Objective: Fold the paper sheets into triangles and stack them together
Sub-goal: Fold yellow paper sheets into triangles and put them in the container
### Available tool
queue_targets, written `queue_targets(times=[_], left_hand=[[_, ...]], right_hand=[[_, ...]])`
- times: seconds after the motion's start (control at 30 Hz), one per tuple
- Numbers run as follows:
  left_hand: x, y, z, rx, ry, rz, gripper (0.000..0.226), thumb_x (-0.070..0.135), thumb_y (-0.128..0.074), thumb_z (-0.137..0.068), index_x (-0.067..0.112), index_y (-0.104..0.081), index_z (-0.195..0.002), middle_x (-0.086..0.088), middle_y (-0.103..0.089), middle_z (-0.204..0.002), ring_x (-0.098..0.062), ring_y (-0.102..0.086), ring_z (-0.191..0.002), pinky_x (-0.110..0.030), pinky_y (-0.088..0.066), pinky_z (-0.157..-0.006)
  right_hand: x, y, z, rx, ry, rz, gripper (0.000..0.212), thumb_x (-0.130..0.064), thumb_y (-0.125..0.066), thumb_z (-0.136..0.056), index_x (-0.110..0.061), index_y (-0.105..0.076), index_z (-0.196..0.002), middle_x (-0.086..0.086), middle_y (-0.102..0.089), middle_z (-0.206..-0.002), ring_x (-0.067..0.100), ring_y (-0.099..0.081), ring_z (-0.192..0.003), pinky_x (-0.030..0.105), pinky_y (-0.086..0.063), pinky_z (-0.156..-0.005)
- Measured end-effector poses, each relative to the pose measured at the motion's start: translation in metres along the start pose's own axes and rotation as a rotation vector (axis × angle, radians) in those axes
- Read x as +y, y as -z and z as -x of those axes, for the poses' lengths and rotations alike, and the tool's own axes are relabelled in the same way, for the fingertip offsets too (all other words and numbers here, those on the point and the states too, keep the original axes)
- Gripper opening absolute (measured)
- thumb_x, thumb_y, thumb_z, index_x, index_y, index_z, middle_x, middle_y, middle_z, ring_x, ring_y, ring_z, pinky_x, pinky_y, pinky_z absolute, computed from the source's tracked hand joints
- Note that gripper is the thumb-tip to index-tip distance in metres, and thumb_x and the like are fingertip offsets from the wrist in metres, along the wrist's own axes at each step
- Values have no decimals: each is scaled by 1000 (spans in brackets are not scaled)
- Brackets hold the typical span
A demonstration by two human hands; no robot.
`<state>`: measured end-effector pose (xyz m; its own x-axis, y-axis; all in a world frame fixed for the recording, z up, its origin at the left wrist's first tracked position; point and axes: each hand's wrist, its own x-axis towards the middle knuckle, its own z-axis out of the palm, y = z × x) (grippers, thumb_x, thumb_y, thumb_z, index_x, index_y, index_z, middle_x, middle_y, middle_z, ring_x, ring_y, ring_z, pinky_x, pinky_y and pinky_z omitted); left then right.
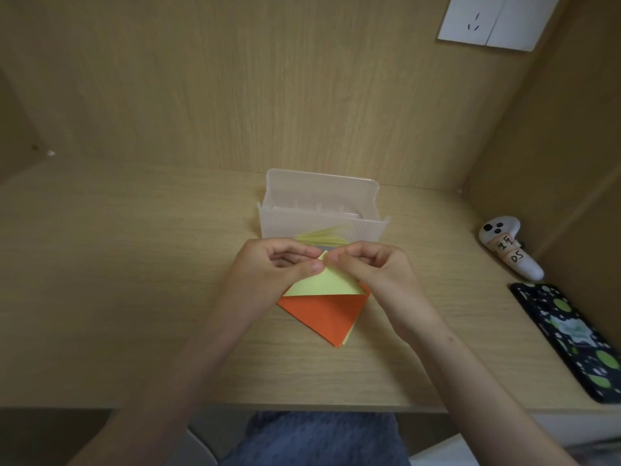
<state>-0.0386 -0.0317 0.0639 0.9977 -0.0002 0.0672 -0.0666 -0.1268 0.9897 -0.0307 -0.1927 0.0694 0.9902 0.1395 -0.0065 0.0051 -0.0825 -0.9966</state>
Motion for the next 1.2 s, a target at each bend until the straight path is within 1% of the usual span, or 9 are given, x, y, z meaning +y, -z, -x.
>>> queue_targets(times=[0.1, 0.2, 0.37, 0.43, 0.53, 0.67, 0.77, 0.97, 1.2], left_hand=[[-1, 0, 1, 18, 0, 20, 14, 10, -77, -72, 21, -74, -79, 8, -72, -67, 1, -66, -67, -7, -49, -65], [-2, 1, 1, -23, 0, -2, 14, 11, -77, -72, 23, -72, -77, 9, -71, -67, 1, -65, -67, -7, -48, -64], [-1, 1, 1, -18, -28, -44, 4, 24, -74, -76, 21, -73, -78, 5, -73, -78, -1, -67, -75, -8, -49, -68], [-2, -1, 0, 21, -82, -31, 4, 20, -75, -75, 22, -71, -74, 8, -72, -74, -2, -66, -72, -12, -50, -68], [-7, -7, 0, 78, -144, -59, 13, 15, -74, -76, 25, -68, -69, 13, -69, -70, -1, -60, -67, -15, -48, -67], [-7, -9, 0, 87, -159, -41, 14, 13, -72, -77, 23, -68, -69, 16, -66, -67, 2, -56, -64, -12, -45, -66], [-6, -10, 1, 62, -160, -36, 14, 13, -71, -79, 23, -68, -70, 15, -66, -67, 3, -56, -66, -9, -43, -65], [-3, -13, 1, 94, -157, -19, 12, 14, -68, -81, 22, -67, -71, 15, -67, -70, 4, -56, -68, -7, -41, -66], [-2, -10, 1, 136, -162, -17, 12, 12, -68, -81, 19, -67, -71, 11, -66, -72, 5, -54, -65, -6, -40, -63]], right_hand=[[1, 1, 0, -14, -25, -62, 4, -7, -68, -80, -4, -71, -82, 0, -68, -66, 3, -59, -59, 11, -44, -56], [2, 1, 0, -16, -25, -55, 4, -6, -68, -81, -8, -70, -78, -2, -67, -64, 2, -58, -57, 11, -43, -55], [1, -2, 1, -16, 46, -1, 8, -7, -69, -80, -13, -71, -75, 5, -70, -74, 8, -61, -70, 16, -46, -66], [1, -3, 1, -6, 65, 21, 9, -7, -70, -79, -14, -71, -74, 8, -71, -77, 11, -61, -73, 19, -45, -70], [0, -5, 2, 4, 42, 6, 8, -8, -71, -79, -13, -71, -73, 6, -70, -73, 9, -60, -69, 16, -45, -66], [-2, -4, 3, -5, -11, -66, 7, -4, -68, -79, -8, -69, -74, -1, -67, -62, 3, -58, -57, 10, -43, -56], [-3, -5, 3, -24, -4, -64, 13, -1, -65, -81, -10, -66, -72, -3, -65, -60, 3, -55, -55, 10, -41, -54], [-3, -5, 1, -33, 18, -43, 15, -1, -60, -84, -11, -65, -73, 1, -62, -67, 7, -52, -62, 15, -39, -59], [-1, -1, -2, -24, -56, 2, 15, -7, -64, -83, -14, -70, -71, 5, -64, -70, 10, -55, -64, 21, -41, -63]])
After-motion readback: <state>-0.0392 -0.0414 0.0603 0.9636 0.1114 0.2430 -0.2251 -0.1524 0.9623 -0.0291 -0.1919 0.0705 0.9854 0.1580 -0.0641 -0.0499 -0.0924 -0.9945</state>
